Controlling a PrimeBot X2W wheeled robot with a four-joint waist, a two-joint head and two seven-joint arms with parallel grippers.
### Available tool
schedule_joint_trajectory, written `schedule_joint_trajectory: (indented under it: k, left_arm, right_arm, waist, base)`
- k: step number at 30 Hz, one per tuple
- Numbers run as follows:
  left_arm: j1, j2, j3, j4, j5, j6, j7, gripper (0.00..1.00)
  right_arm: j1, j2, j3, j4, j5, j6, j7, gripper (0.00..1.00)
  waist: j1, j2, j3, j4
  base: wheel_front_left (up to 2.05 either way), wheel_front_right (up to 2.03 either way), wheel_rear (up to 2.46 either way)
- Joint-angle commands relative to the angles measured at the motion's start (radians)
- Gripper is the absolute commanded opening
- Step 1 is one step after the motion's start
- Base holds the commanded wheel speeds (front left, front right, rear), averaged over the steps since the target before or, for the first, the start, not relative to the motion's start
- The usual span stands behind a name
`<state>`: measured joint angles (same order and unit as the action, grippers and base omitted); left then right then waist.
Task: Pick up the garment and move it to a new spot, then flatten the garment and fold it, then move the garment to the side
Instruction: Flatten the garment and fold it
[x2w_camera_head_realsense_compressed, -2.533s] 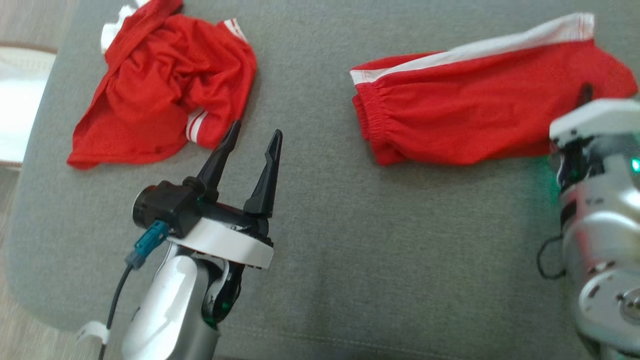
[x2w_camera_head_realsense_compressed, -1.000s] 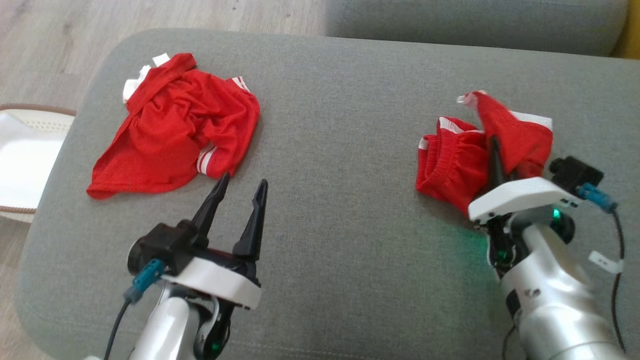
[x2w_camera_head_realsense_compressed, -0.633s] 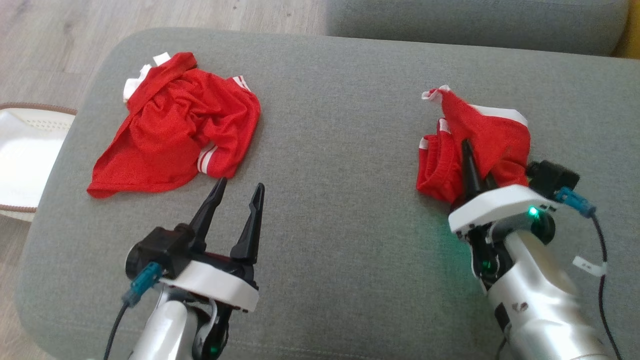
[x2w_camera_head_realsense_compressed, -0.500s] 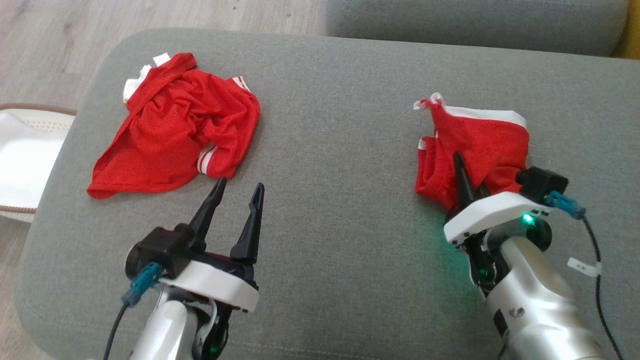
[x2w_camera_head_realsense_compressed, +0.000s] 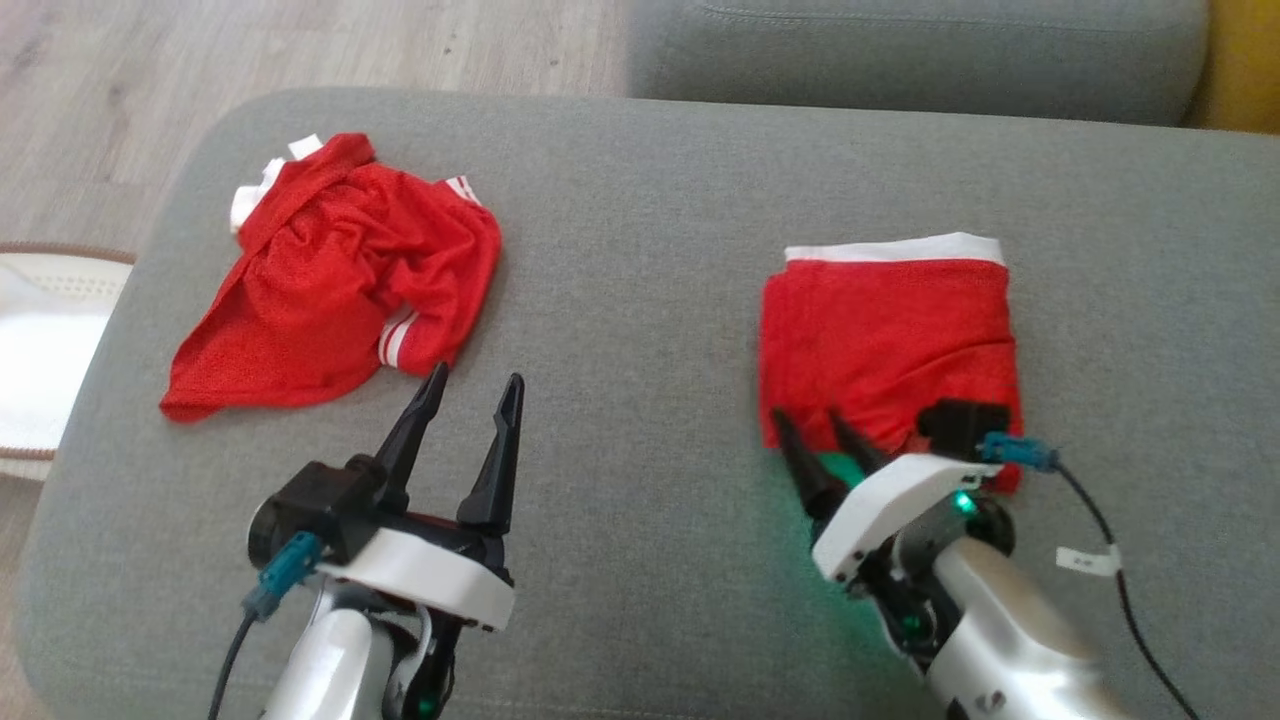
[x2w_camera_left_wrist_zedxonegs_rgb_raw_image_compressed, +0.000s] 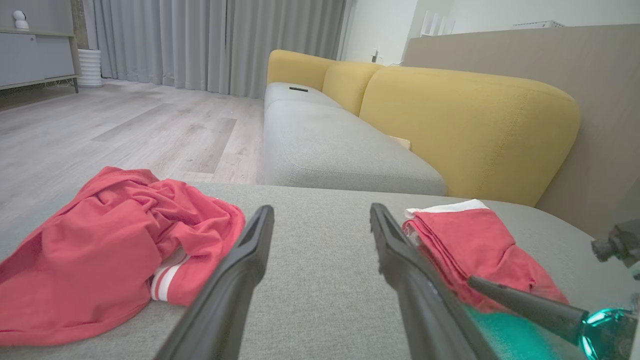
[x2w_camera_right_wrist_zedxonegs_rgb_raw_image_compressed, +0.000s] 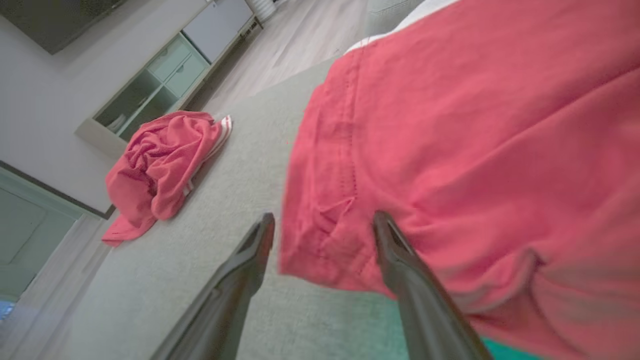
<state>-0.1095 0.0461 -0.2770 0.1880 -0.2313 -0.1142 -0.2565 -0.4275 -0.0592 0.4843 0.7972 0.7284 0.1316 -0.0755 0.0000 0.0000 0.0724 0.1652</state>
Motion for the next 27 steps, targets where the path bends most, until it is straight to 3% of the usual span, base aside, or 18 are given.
schedule_joint_trajectory:
  k: [1,6,13,22,27]
  left_arm:
    - [-0.027,0.004,0.037,-0.032,-0.005,0.003,-0.005,1.00]
    - [-0.024,0.004,0.048,-0.036,-0.003,0.005,-0.005,1.00]
    - [-0.024,0.004,0.058,-0.046,0.000,0.003,-0.005,1.00]
    - [-0.032,0.004,0.081,-0.101,-0.017,0.013,-0.005,1.00]
    - [-0.033,0.004,0.102,-0.139,-0.036,0.034,-0.005,1.00]
  right_arm:
    - [-0.003,0.009,0.038,-0.045,0.025,-0.001,0.016,1.00]
    - [-0.001,0.009,0.074,-0.092,0.069,-0.001,0.042,1.00]
    - [-0.032,0.009,0.015,-0.164,0.029,-0.001,-0.017,1.00]
    - [0.022,-0.038,-0.238,-0.270,-0.261,-0.001,-0.122,1.00]
    - [0.138,-0.038,-0.432,-0.400,-0.532,-0.001,-0.176,1.00]
  waist:
    - [0.0000,0.0000,-0.004,-0.007]
    - [0.0000,0.0000,-0.010,-0.031]
    - [0.0000,0.0000,-0.013,-0.076]
    - [0.0000,0.0000,-0.030,-0.129]
    - [0.0000,0.0000,-0.035,-0.158]
  base:
    - [0.00,0.00,0.00]
    - [0.00,0.00,0.00]
    - [0.00,0.00,0.00]
    - [0.00,0.00,0.00]
    - [0.00,0.00,0.00]
